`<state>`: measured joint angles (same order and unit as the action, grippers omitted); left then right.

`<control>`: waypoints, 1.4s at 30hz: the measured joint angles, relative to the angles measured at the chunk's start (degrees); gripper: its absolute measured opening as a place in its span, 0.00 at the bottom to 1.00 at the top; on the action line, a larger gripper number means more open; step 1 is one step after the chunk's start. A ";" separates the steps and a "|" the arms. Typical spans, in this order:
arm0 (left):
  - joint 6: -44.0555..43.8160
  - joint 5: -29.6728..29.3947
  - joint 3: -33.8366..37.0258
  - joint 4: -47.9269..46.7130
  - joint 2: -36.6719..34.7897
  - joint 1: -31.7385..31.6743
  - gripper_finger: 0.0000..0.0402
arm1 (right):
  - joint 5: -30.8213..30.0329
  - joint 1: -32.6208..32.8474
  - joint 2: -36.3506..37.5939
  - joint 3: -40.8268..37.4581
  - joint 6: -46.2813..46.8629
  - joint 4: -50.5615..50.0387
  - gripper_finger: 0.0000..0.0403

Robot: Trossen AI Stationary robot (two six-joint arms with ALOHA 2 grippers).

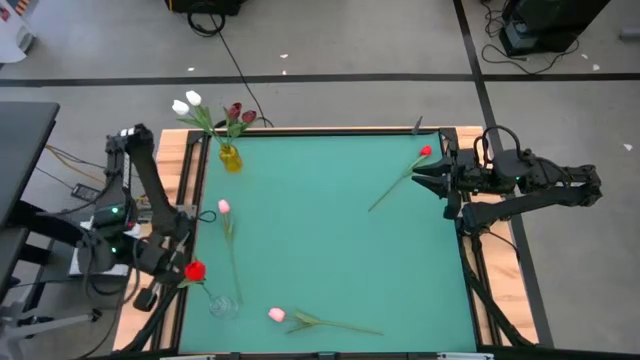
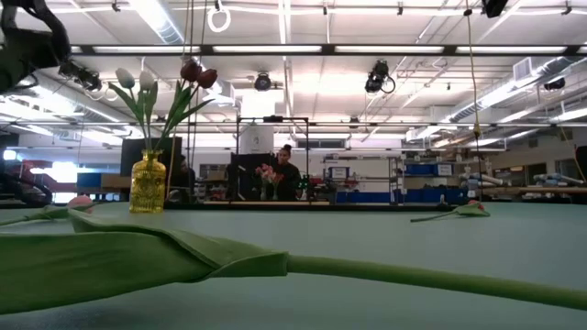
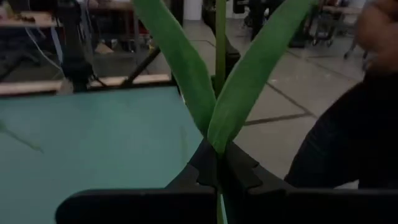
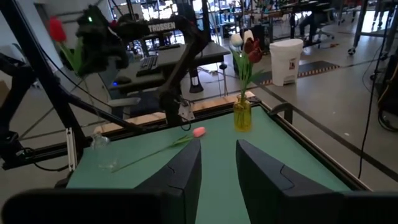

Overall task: Sort flowers into vase by color
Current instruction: Put the bottom red flower into the transparent vase

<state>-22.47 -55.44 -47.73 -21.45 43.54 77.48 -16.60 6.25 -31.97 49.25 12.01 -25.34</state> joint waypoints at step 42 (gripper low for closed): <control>-8.84 -11.06 8.77 8.48 4.78 6.39 0.15 | 0.02 0.01 0.00 -0.02 0.00 -0.02 0.27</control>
<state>-31.31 -66.50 -38.96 -12.97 48.31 83.88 -16.58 6.26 -31.97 49.23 12.01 -25.36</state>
